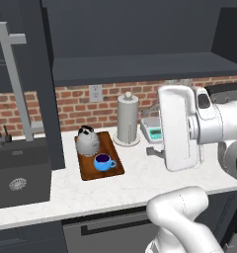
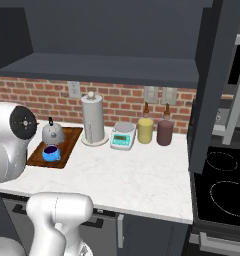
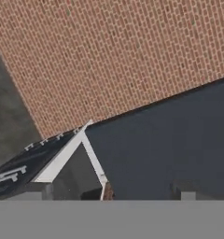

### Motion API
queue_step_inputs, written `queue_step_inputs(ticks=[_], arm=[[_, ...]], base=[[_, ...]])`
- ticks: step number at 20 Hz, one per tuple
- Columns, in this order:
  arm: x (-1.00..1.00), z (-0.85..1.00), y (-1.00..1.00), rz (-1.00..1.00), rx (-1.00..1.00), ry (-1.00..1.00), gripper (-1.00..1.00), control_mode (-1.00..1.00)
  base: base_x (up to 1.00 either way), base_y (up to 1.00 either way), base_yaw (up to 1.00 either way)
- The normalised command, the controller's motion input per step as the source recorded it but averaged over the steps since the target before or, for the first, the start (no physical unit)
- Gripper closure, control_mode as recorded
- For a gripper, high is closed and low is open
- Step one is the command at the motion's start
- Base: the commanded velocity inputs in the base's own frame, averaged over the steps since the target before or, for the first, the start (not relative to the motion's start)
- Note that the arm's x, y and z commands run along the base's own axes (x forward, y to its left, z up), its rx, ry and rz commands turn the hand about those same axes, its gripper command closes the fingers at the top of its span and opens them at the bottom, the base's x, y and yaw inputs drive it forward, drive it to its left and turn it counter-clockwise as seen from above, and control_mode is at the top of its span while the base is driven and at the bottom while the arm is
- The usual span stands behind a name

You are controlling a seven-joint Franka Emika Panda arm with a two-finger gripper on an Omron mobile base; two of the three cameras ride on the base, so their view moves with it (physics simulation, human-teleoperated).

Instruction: Pick the kettle from the counter and place it on the tray. Then pick the mug from the cabinet and place it on the tray. Then close the cabinet doors.

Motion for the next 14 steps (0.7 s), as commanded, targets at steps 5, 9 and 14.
queue_step_inputs(ticks=[5, 9, 14], arm=[[-0.53, 0.11, 0.40, 0.18, 0.05, -0.13, -1.00, -1.00], [-0.48, 0.07, 0.52, 0.13, 0.02, -0.01, -1.00, -1.00], [-0.38, 0.01, 0.55, 0.16, 0.02, 0.00, -1.00, -1.00]], base=[[0.00, 0.00, 0.00], [0.00, 0.00, 0.00], [0.00, 0.00, 0.00]])
